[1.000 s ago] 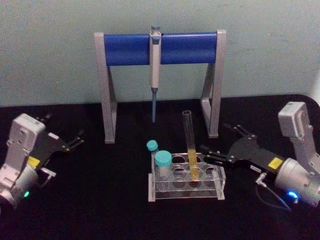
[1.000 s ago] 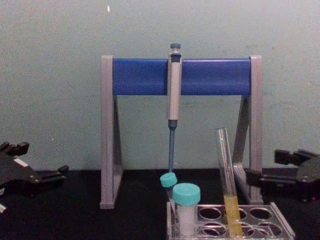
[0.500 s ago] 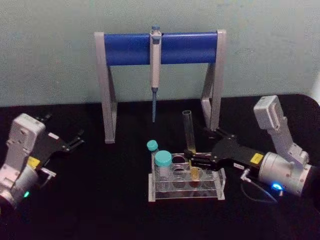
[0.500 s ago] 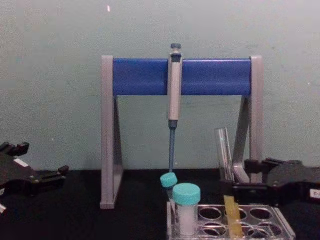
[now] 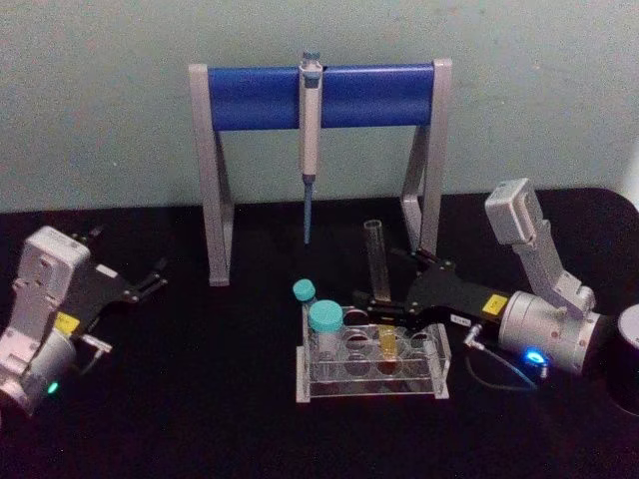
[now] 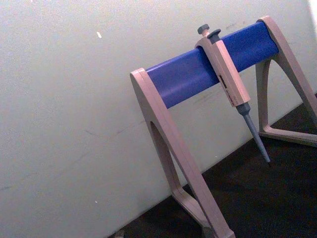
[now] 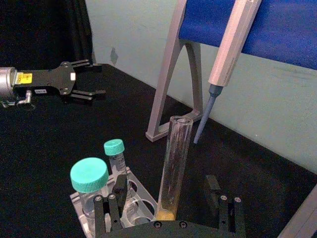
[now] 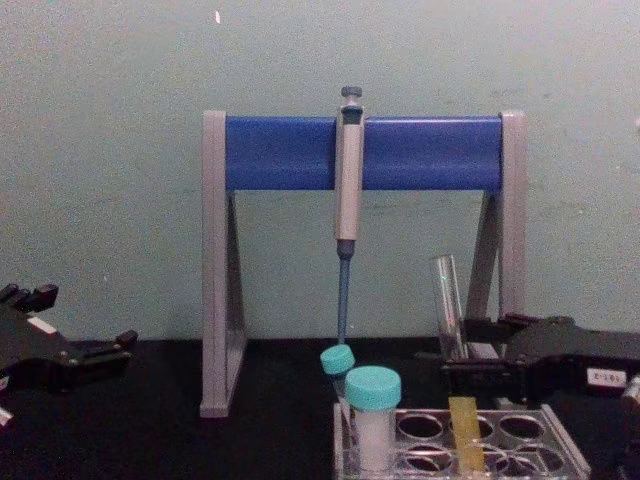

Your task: Pick up the test tube from the test tube rack, shake it, then place it back into the test tube rack.

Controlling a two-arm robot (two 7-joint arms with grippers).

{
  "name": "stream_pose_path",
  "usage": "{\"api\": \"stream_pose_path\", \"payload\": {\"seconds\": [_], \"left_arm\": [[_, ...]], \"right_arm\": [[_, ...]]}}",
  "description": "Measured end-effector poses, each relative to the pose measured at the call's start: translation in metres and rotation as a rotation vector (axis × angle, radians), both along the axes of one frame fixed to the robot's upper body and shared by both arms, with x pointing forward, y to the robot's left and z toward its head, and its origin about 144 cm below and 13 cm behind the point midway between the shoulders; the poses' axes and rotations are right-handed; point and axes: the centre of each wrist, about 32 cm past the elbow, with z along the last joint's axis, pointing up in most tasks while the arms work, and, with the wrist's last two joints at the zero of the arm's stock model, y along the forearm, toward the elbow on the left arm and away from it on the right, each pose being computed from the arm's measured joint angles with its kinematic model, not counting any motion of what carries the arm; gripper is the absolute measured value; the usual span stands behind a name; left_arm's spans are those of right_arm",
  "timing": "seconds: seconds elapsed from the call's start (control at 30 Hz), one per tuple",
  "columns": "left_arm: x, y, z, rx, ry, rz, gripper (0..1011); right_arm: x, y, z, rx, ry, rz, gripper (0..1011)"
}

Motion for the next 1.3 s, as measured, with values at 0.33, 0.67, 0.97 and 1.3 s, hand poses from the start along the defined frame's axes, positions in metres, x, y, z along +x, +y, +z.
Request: {"api": "stream_pose_path", "payload": {"seconds": [0.33,0.67,0.97,1.3], "left_arm": [[0.0,0.0,0.0,0.0,0.0,0.0,1010],[0.0,0.0,0.0,0.0,0.0,0.0,1010],[0.0,0.0,0.0,0.0,0.0,0.0,1010],[0.0,0.0,0.0,0.0,0.0,0.0,1010]], "right_arm": [[0.0071,0.0045,0.0012,0.004,0.0,0.002,1000],[0.0075,0.0047,0.0012,0.006,0.001,0.002,1000],[0.0073,0.0046,0.0014,0.006,0.0,0.002,924],[0.0071,0.0042,0.0015,0.006,-0.001,0.001,650]]}}
